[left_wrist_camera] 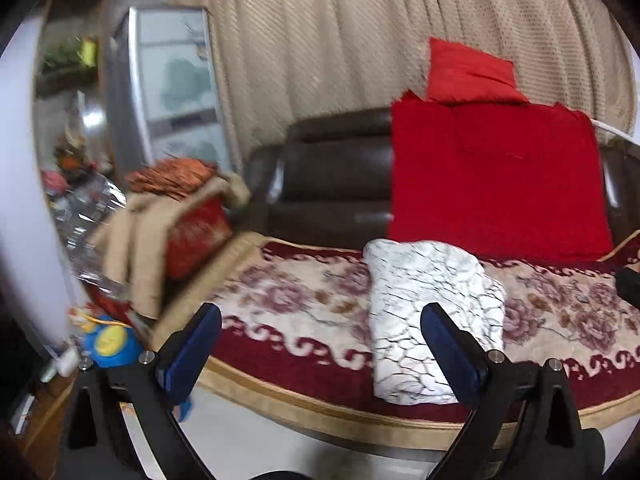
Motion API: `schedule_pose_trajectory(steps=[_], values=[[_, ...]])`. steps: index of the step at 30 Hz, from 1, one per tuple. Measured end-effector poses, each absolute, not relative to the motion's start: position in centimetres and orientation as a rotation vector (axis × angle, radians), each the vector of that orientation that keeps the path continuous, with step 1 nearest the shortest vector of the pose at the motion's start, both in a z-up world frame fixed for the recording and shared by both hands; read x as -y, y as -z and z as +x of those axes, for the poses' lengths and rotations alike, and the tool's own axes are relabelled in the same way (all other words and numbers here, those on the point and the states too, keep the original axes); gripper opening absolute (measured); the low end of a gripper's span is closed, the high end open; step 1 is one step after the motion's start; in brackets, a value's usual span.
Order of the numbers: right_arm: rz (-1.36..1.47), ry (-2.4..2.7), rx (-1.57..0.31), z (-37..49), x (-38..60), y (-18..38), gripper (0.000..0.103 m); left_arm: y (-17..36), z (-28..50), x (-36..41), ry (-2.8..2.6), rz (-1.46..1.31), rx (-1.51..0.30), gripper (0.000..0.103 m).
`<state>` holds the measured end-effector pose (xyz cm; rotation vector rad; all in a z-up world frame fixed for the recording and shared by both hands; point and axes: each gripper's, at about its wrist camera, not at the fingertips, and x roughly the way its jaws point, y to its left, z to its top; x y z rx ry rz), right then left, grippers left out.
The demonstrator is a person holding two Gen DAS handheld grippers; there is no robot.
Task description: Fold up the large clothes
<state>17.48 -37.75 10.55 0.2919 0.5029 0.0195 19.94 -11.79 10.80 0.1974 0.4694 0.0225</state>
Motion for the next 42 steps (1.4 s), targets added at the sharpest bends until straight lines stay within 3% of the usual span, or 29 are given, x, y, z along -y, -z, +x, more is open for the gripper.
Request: schedule_pose_trajectory(steps=[13, 42], values=[[0.241, -0.035, -0.489, 9.2, 35.1, -14.6, 0.08, -16.0, 11.6, 10.3, -0.01, 0.175, -0.348, 0.1], [0.253, -0.036, -0.494, 6.8, 33.8, -15.4, 0.08, -17.5, 8.9, 10.4, -0.004, 0.206, -0.329, 0.1]])
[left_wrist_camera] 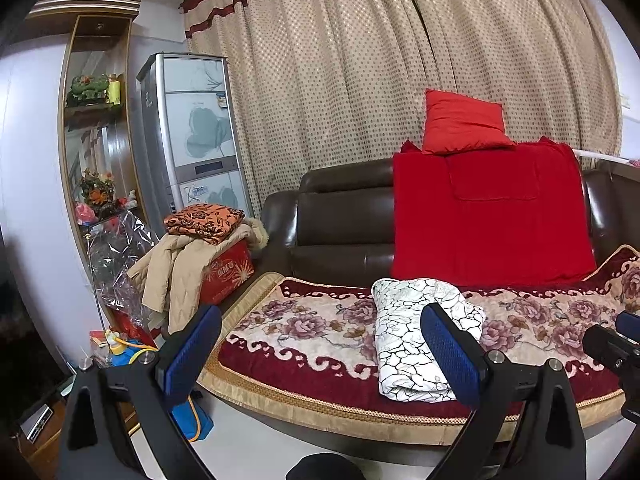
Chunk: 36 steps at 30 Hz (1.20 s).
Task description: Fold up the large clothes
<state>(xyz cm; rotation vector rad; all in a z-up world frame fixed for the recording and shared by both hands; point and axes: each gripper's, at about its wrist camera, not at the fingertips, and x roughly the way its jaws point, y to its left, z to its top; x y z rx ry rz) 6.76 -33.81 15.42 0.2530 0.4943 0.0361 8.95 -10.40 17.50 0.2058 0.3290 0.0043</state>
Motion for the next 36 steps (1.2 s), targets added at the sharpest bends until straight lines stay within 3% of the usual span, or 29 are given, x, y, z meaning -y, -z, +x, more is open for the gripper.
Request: schedule_pose_trajectory(steps=[36], values=[[0.271, 0.022, -0.611, 5.0, 33.3, -11.4, 0.08, -12.6, 6.5, 10.6, 0.068, 0.285, -0.473, 0.1]])
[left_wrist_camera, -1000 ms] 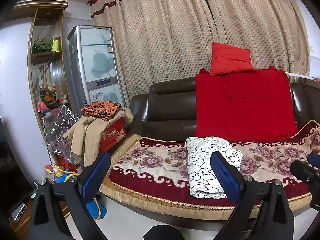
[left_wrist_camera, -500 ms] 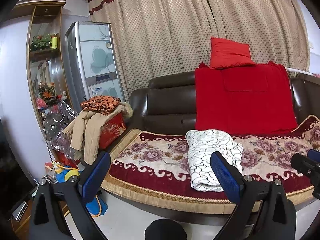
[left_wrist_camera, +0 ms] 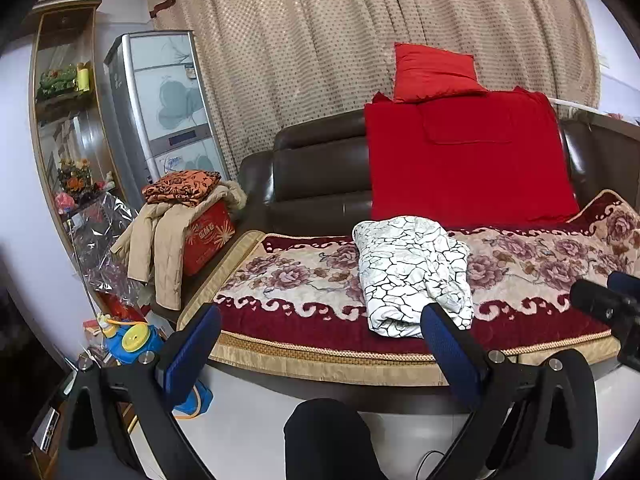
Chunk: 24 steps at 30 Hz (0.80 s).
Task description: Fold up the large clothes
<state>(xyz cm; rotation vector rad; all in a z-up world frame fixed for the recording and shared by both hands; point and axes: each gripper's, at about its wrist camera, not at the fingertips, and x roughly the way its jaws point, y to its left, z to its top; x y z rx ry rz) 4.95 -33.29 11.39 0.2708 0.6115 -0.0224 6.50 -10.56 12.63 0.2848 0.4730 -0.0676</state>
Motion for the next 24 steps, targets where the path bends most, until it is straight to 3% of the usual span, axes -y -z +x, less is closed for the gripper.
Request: schedule_pose_trajectory(steps=[24], values=[[0.309, 0.051, -0.601, 3.0, 33.8, -11.7, 0.08, -11.9, 4.8, 11.2, 0.088, 0.317, -0.5, 0.1]])
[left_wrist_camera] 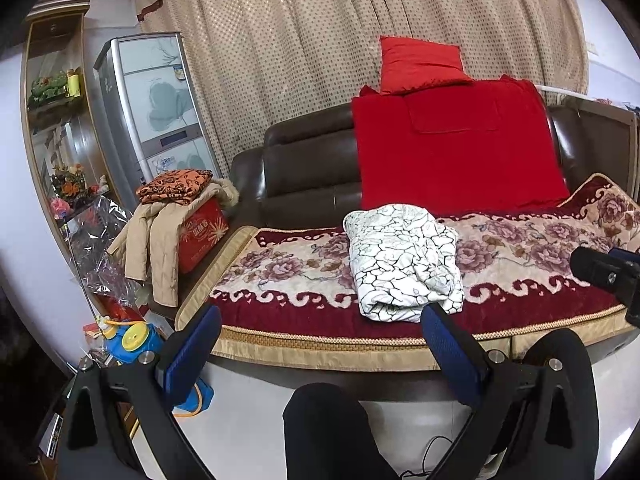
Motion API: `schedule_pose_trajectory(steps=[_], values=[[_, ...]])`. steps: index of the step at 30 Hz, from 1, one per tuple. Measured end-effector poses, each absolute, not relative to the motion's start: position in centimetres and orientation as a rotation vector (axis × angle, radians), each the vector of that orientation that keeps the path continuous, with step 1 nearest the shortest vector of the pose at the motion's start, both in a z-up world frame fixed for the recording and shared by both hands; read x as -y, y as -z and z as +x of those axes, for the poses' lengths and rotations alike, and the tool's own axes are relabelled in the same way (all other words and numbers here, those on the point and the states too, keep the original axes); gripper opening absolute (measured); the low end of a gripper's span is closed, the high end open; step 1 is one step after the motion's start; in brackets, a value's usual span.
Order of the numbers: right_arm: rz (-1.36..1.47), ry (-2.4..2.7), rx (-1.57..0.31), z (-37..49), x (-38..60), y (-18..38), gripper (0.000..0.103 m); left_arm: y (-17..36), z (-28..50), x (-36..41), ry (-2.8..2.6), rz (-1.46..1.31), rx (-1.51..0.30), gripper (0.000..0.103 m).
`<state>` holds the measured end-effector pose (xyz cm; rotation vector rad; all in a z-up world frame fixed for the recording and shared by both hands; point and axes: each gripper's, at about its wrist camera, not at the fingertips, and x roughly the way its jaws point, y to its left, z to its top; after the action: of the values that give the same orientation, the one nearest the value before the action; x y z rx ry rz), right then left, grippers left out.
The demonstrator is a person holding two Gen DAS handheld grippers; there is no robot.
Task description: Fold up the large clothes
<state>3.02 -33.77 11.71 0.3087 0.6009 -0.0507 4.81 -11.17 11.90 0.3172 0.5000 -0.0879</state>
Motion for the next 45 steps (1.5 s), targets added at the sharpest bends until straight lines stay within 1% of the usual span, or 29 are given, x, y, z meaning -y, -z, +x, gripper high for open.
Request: schedule_pose_trajectory(steps=[22, 45], values=[[0.338, 0.052, -0.633, 3.7, 34.1, -10.6, 0.08, -10.9, 5.8, 11.0, 0.08, 0.322, -0.54, 0.1], [0.357, 0.049, -0.675, 2.5, 33.7, -9.2, 0.08, -8.9, 5.1, 10.8, 0.079, 0.353, -0.599, 0.1]])
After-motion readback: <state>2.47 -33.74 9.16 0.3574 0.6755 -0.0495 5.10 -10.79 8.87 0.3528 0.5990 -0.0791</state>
